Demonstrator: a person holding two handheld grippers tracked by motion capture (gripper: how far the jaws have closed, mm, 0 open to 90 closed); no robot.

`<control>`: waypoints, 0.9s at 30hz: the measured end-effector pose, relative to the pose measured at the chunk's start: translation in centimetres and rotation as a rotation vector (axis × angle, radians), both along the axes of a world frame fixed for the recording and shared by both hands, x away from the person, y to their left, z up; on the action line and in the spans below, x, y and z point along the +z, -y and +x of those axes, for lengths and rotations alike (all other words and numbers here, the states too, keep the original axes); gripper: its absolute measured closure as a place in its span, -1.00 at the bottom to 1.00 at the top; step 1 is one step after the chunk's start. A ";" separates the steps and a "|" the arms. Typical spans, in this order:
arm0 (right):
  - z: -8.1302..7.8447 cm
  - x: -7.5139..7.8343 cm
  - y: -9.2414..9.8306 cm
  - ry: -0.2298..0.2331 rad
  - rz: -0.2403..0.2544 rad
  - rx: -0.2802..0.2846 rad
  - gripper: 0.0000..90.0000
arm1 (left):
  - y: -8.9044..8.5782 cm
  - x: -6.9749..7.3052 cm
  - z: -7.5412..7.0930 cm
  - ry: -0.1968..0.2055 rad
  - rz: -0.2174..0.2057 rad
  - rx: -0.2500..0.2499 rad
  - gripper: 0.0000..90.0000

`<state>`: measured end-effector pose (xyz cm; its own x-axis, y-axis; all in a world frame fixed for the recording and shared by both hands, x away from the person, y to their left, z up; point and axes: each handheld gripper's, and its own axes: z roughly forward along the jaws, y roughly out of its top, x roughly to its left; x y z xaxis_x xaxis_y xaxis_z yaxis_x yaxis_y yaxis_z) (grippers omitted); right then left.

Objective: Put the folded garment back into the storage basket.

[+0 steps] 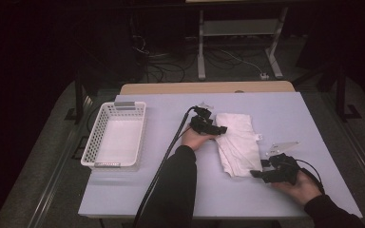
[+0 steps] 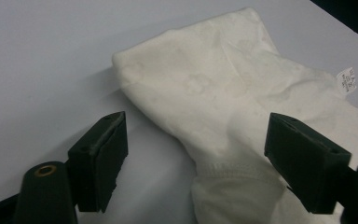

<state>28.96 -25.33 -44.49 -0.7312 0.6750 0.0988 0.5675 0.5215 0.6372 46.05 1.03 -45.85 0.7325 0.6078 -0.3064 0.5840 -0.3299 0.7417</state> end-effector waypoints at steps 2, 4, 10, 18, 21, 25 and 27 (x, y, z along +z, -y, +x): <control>0.0 0.0 0.0 0.000 0.002 0.002 0.16 | 0.0 0.0 0.0 0.000 0.000 0.000 -0.45; 0.0 0.0 -0.1 -0.004 0.005 0.009 0.33 | 0.3 0.0 0.0 -0.008 -0.002 0.000 -0.36; 0.0 0.1 -0.2 -0.008 0.008 0.035 0.61 | 0.6 0.0 0.3 -0.051 -0.028 0.005 -0.07; 0.0 0.2 -0.4 -0.013 0.012 0.061 0.70 | 0.5 -0.1 0.7 -0.102 -0.038 0.024 0.56; -0.1 0.3 -0.5 -0.004 0.010 0.072 0.73 | 0.6 0.0 0.7 -0.097 -0.044 0.024 0.77; -0.3 0.6 -0.7 0.012 0.014 0.085 0.75 | 0.7 0.3 0.7 -0.093 -0.032 0.013 0.82; -0.4 0.6 -0.7 0.013 0.015 0.088 0.75 | 0.7 0.3 0.7 -0.093 -0.032 0.013 0.82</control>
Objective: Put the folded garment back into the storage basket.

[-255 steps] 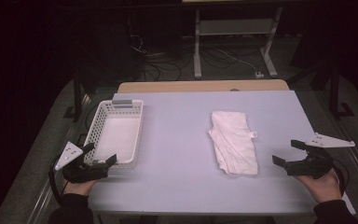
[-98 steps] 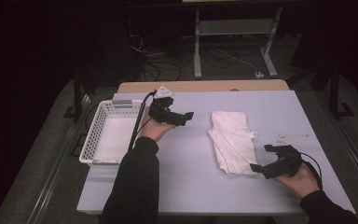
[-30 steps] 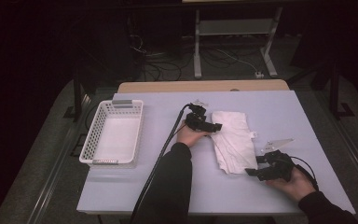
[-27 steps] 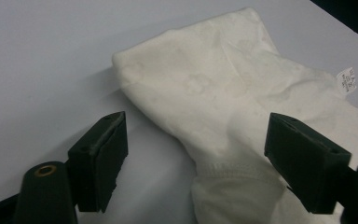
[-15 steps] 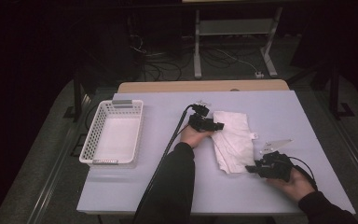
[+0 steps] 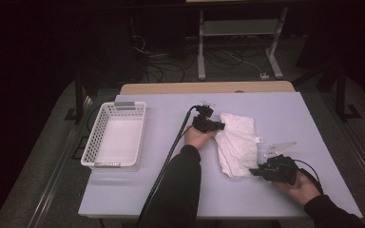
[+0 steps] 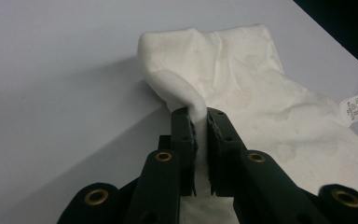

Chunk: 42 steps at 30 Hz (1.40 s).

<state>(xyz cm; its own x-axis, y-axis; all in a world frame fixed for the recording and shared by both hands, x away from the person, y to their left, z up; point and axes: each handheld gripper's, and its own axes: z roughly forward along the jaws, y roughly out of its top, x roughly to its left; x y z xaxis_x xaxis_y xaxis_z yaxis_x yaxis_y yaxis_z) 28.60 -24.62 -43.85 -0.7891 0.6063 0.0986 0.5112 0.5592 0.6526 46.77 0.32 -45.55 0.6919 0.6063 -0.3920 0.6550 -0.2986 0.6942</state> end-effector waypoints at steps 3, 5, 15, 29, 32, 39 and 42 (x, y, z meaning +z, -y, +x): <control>-0.2 0.3 -0.1 0.009 0.018 0.016 0.76 | 0.0 0.6 -0.1 0.015 0.014 -0.018 0.82; -0.3 0.6 -0.2 0.011 0.038 0.022 0.76 | 0.0 0.7 -0.2 0.012 0.013 -0.020 0.82; -0.6 1.5 -0.5 0.031 0.070 0.046 0.77 | -0.5 1.7 -0.4 0.024 0.031 -0.047 0.83; -1.3 3.9 -2.2 0.084 0.084 0.073 0.77 | -2.4 4.2 -0.6 0.033 -0.009 -0.059 0.83; -1.3 4.3 -2.7 0.094 0.083 0.083 0.77 | -2.6 4.6 -0.7 0.035 -0.010 -0.053 0.83; -1.3 5.9 -4.3 0.120 0.092 0.117 0.77 | -4.2 6.2 -0.9 0.050 -0.014 -0.044 0.83; -1.2 6.4 -4.7 0.124 0.103 0.126 0.76 | -4.7 6.8 -1.1 0.061 -0.014 -0.038 0.83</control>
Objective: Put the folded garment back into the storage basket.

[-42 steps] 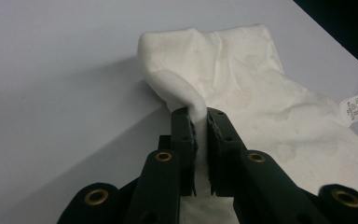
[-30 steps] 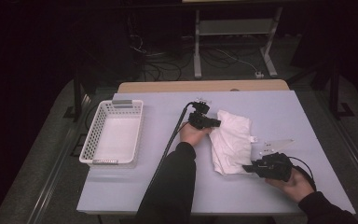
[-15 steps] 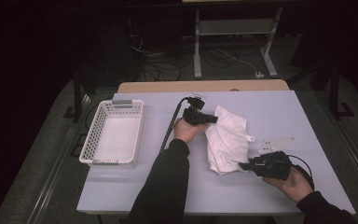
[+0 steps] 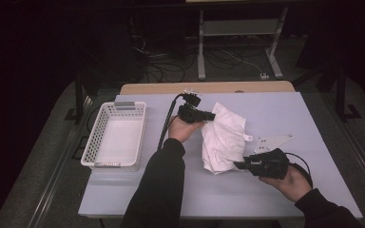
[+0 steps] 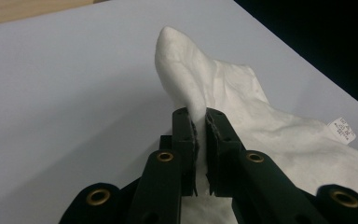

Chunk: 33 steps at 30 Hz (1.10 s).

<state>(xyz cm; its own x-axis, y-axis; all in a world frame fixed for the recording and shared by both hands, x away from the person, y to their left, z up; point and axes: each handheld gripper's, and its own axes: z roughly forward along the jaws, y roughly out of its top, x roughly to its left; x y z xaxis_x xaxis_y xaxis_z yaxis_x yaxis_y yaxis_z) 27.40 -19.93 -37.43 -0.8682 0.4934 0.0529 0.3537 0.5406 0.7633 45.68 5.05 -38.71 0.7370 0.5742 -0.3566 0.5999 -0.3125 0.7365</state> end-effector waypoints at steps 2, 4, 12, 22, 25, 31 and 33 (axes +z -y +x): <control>0.1 0.3 -0.2 0.000 0.007 0.007 0.77 | -0.3 0.4 -0.1 0.007 0.006 0.001 0.83; 0.1 0.4 -0.3 0.005 0.008 0.009 0.77 | -0.3 0.4 -0.1 0.007 0.006 0.001 0.83; 0.3 1.4 -1.4 0.016 0.029 0.021 0.76 | -2.3 2.0 -0.4 0.024 -0.012 0.028 0.83; 0.8 2.2 -2.7 0.024 0.054 0.044 0.76 | -4.1 3.4 -0.6 0.047 0.007 0.042 0.83; 0.8 2.3 -2.9 0.027 0.057 0.044 0.76 | -4.2 3.6 -0.6 0.049 0.008 0.044 0.83; 1.1 2.7 -3.7 0.030 0.072 0.053 0.76 | -5.4 4.5 -0.8 0.056 0.016 0.055 0.83; 1.2 3.0 -4.1 0.029 0.082 0.060 0.76 | -6.0 5.0 -0.8 0.056 0.031 0.055 0.83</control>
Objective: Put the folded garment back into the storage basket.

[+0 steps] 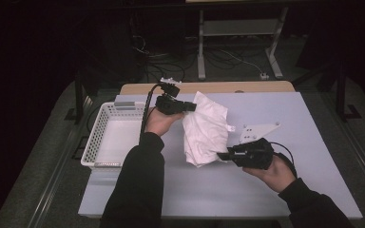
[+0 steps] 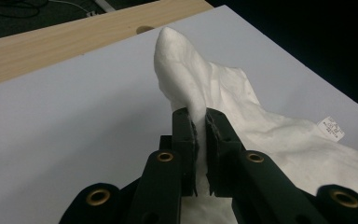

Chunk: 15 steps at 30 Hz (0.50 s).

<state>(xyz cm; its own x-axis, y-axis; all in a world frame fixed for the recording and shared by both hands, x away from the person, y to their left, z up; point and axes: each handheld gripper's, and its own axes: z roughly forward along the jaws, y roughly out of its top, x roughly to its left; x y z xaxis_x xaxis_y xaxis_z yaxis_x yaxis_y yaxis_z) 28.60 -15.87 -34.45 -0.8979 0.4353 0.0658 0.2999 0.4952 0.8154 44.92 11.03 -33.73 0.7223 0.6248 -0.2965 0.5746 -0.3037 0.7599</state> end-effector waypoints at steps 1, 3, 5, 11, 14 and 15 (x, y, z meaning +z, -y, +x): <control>0.0 0.1 -0.1 0.000 0.004 0.003 0.76 | -0.2 0.1 0.0 0.002 0.001 0.000 0.83; 0.1 0.1 -0.2 0.000 0.007 0.005 0.76 | -0.5 0.3 0.0 0.005 -0.001 0.001 0.83; 0.3 0.3 -0.7 -0.002 0.014 0.011 0.76 | -1.0 0.7 -0.1 0.007 0.005 0.010 0.83; 0.6 0.6 -1.4 -0.001 0.020 0.022 0.76 | -1.6 1.1 -0.1 0.011 0.008 0.020 0.83; 0.9 0.9 -2.5 0.006 0.030 0.040 0.76 | -2.8 1.8 -0.1 0.018 -0.006 0.035 0.83; 1.0 1.0 -2.7 0.010 0.027 0.043 0.76 | -3.0 1.8 -0.1 0.017 -0.006 0.037 0.83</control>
